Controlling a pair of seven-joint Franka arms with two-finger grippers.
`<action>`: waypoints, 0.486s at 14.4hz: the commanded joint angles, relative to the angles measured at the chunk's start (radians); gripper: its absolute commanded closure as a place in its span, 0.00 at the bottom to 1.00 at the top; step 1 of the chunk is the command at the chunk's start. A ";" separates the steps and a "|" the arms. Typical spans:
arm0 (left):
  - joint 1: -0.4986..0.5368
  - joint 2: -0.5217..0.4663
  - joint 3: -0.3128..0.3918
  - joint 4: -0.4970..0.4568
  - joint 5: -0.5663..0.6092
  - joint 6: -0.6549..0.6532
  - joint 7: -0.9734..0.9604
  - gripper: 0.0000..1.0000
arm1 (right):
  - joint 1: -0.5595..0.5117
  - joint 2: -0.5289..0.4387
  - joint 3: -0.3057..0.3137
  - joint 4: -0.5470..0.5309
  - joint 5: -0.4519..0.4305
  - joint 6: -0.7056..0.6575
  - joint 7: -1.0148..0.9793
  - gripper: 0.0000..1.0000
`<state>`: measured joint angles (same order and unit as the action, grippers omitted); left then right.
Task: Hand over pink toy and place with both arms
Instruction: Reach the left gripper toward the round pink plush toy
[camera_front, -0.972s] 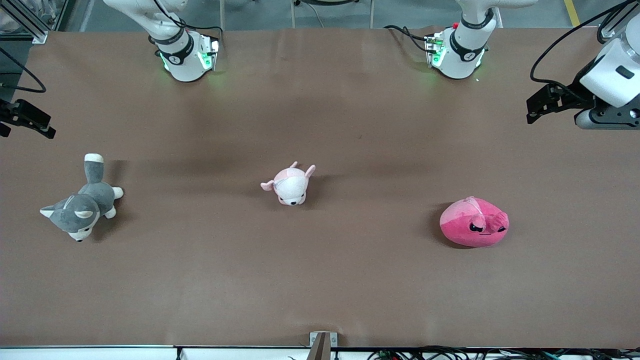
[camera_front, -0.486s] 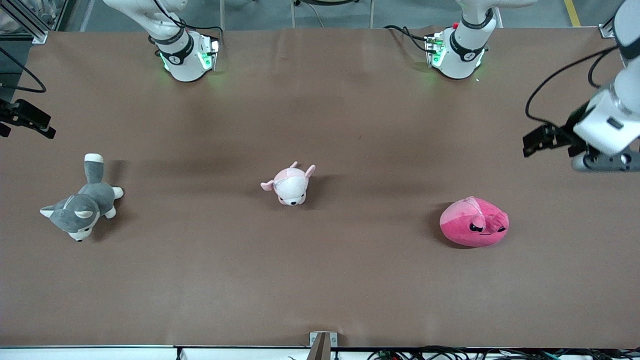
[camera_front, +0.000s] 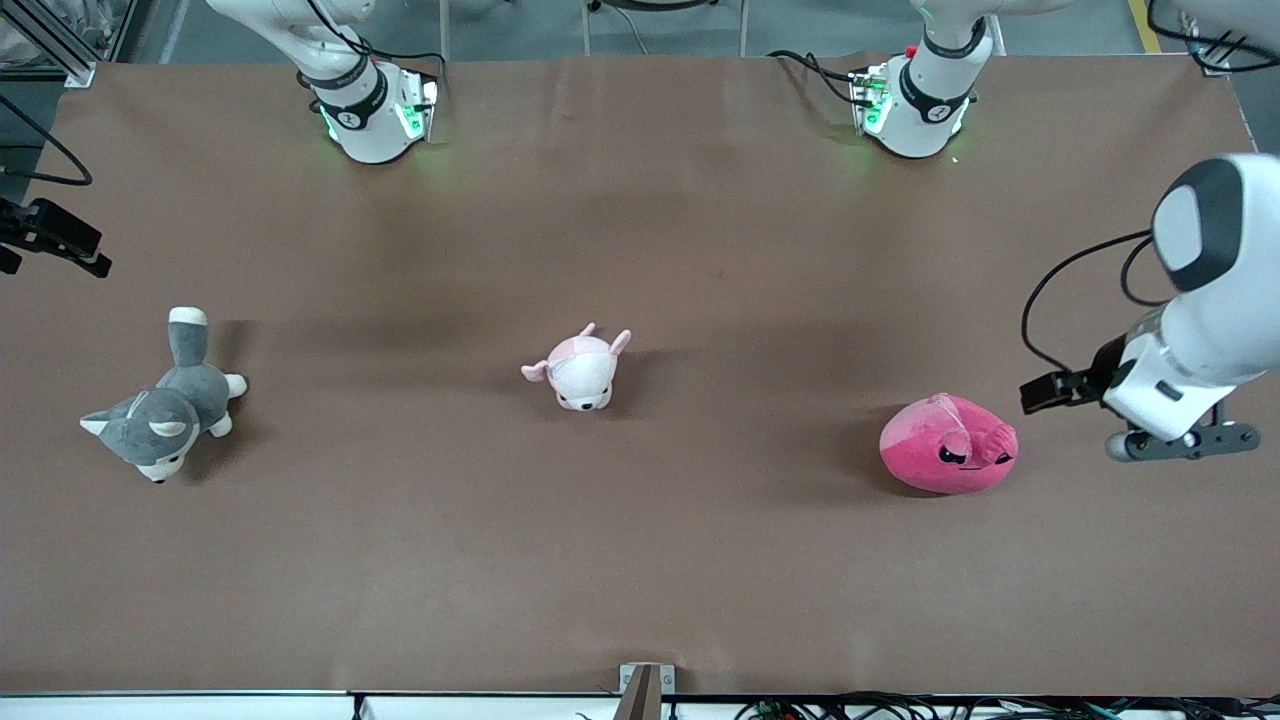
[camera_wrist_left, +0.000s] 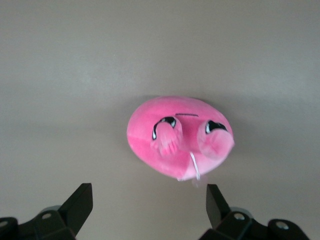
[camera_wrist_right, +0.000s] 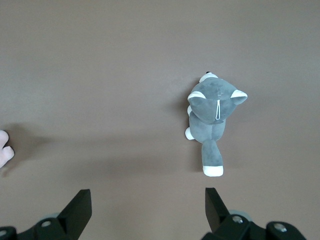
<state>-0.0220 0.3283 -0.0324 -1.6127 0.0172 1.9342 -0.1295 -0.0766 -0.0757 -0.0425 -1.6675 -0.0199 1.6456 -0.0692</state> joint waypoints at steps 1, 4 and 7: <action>0.001 0.027 -0.003 -0.024 -0.016 0.045 -0.013 0.04 | 0.003 -0.026 0.001 -0.025 -0.008 0.010 0.006 0.00; 0.004 0.077 -0.001 -0.026 -0.112 0.065 -0.013 0.19 | 0.003 -0.026 0.001 -0.026 -0.008 0.010 0.005 0.00; 0.033 0.103 -0.001 -0.026 -0.145 0.095 -0.013 0.26 | 0.003 -0.026 0.001 -0.026 -0.008 0.010 0.006 0.00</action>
<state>-0.0161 0.4255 -0.0324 -1.6343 -0.1049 2.0080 -0.1378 -0.0766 -0.0757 -0.0425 -1.6676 -0.0199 1.6456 -0.0692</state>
